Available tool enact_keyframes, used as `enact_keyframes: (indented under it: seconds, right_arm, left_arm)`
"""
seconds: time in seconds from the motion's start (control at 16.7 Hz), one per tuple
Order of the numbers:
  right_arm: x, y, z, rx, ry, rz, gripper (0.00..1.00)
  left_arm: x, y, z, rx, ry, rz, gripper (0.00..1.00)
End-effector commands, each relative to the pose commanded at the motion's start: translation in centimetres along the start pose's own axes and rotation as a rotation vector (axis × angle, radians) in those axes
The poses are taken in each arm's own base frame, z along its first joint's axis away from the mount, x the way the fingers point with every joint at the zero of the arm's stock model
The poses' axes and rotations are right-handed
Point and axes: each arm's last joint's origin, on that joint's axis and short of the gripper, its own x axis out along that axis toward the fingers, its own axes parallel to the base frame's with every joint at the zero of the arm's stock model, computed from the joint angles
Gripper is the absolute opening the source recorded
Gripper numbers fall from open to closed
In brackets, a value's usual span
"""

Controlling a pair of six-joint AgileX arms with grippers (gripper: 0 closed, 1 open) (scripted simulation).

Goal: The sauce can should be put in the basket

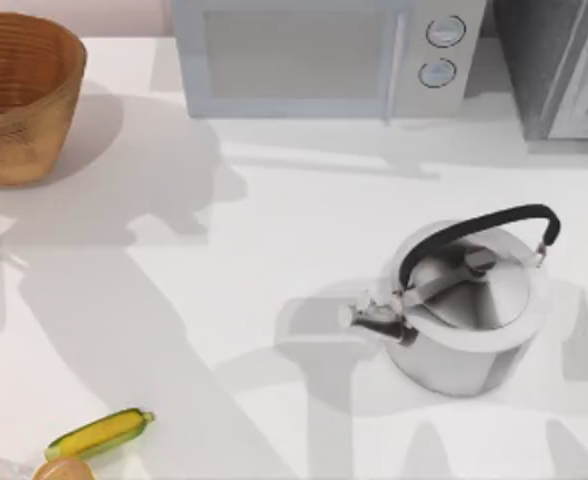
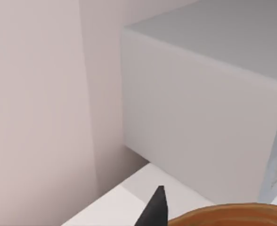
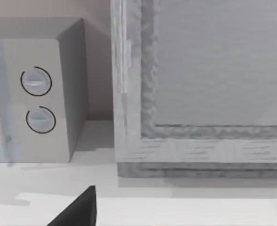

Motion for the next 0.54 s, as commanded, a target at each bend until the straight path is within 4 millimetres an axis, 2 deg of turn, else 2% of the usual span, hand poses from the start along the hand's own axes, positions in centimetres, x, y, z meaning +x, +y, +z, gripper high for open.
enact_keyframes:
  seconds: [0.18, 0.54]
  right_arm:
    - [0.0, 0.0, 0.0, 0.0, 0.0, 0.0, 1.0]
    - [0.0, 0.0, 0.0, 0.0, 0.0, 0.0, 1.0]
  left_arm:
    - [0.0, 0.0, 0.0, 0.0, 0.0, 0.0, 0.98]
    - [0.0, 0.0, 0.0, 0.0, 0.0, 0.0, 1.0]
